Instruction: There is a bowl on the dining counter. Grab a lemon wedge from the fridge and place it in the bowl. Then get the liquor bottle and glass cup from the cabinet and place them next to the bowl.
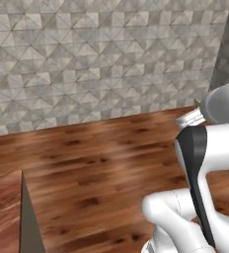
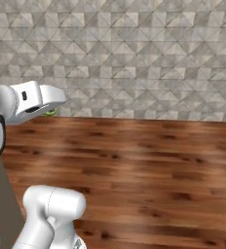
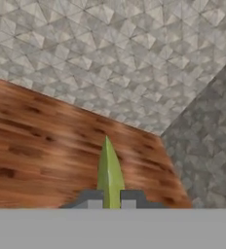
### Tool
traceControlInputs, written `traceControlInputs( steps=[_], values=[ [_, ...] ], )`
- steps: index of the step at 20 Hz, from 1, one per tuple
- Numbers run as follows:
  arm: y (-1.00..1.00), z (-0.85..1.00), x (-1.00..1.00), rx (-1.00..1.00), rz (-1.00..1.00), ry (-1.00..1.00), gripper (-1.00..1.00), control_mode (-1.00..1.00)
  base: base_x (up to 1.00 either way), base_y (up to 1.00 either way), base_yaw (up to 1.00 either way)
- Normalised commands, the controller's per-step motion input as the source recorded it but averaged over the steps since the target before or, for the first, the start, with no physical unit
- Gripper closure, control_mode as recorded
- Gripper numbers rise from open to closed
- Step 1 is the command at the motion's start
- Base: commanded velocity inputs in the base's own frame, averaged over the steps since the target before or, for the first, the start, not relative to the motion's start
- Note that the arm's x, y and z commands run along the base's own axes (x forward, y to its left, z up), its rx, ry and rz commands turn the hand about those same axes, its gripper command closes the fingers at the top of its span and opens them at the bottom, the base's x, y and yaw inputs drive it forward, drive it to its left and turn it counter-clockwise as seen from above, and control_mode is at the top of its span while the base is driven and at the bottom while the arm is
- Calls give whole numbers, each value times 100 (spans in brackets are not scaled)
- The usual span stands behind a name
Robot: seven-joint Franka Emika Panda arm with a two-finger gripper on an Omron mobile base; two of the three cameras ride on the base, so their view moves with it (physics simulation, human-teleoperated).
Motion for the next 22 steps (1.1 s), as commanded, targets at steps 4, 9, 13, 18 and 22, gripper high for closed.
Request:
traceControlInputs(
  steps=[4,9,13,18,22],
  values=[
    [0,0,0,0,0,0,100,100,100,-10,36],
    [0,0,0,0,0,0,100,100,100,-15,37],
    [0,0,0,0,0,0,100,100,100,-18,37],
    [0,0,0,0,0,0,100,100,100,-15,40],
    [0,0,0,0,0,0,100,100,100,-5,42]
  ],
)
